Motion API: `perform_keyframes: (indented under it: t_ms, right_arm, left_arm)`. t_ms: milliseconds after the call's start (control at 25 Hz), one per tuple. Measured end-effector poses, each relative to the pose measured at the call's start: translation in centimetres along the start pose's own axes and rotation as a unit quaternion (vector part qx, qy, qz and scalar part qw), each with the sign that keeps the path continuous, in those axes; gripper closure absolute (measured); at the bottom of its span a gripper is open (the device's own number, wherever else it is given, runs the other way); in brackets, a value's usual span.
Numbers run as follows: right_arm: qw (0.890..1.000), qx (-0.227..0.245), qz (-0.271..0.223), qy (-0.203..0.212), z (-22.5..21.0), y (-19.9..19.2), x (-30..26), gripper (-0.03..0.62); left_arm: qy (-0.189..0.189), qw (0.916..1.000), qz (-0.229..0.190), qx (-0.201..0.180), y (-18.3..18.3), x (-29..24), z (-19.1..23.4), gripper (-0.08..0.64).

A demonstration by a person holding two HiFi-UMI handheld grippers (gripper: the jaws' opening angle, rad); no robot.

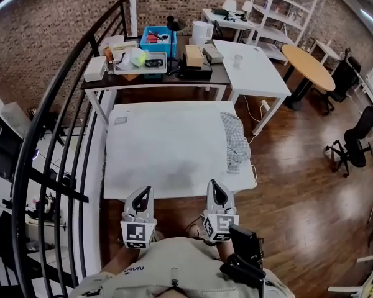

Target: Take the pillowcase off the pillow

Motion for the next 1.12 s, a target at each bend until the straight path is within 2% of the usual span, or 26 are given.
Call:
perform_keyframes:
  t_ms: [280, 1120]
  right_arm:
    - [1.000, -0.002, 0.018, -0.001, -0.5, -0.3, 0.3, 0.591]
    - [1.000, 0.011, 0.012, -0.010, -0.7, 0.0, -0.1, 0.591]
  left_arm:
    - [-0.003, 1.0000, -0.001, 0.004, -0.1, 0.0, -0.4, 0.555]
    - [-0.022, 0.9998, -0.003, 0.000, 0.0, -1.2, -0.2, 0.555]
Point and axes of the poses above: the fingertips, and each gripper's own axes: x backward along the fingers, z to its left, y out of its top, the point moved 7 cm from there along x, backward along the fingers, and after that the axes turned 9 degrees about x, right-handed, at the moved point
